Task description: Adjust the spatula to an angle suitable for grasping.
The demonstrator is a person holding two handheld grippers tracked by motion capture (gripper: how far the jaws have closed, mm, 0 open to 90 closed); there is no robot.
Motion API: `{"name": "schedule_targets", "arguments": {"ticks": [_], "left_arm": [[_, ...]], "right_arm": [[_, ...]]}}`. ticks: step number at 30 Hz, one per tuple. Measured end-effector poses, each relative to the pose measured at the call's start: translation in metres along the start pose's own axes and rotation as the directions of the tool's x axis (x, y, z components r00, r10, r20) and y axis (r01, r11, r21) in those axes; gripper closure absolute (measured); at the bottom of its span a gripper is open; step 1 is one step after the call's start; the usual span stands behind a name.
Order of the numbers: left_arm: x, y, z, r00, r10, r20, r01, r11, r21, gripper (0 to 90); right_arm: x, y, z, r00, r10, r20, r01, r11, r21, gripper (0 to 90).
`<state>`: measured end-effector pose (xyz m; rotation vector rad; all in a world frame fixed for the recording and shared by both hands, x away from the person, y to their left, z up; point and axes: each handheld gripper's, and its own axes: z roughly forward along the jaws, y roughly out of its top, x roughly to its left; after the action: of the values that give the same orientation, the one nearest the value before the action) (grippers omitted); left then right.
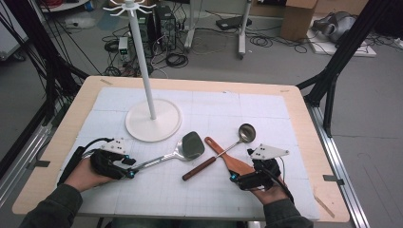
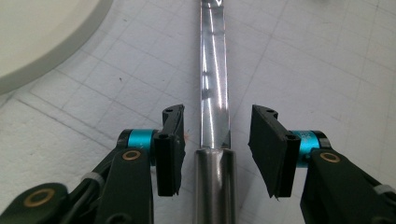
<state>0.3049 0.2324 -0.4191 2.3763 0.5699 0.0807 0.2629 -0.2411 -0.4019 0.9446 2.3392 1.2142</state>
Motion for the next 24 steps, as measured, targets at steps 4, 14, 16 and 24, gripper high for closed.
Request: {"name": "schedule_targets", "arguments": {"ticks": [4, 14, 16, 24], "left_arm": [[0.002, 0.004, 0.009, 1.0, -0.008, 0.003, 0.008, 0.9998, 0.016, 55.8], [0.004, 0.011, 0.019, 0.9999, -0.003, 0.012, 0.003, 0.9997, 0.026, 68.7], [0.004, 0.013, 0.02, 0.9998, 0.011, 0.017, -0.012, 0.9994, 0.033, 72.1], [0.004, 0.02, 0.021, 0.9993, 0.039, 0.001, -0.039, 0.9965, 0.074, 73.7]], "right_arm": [[0.0, 0.001, 0.001, 1.0, 0.003, -0.004, -0.003, 1.0, 0.005, 0.2], [0.002, 0.004, 0.005, 0.9994, -0.023, -0.025, 0.023, 1.0, 0.002, 0.3], [0.003, 0.005, 0.004, 0.9995, -0.017, -0.027, 0.017, 1.0, 0.0, 0.3], [0.015, 0.024, 0.007, 0.9946, -0.057, -0.086, 0.054, 0.998, -0.044, 0.3]]}}
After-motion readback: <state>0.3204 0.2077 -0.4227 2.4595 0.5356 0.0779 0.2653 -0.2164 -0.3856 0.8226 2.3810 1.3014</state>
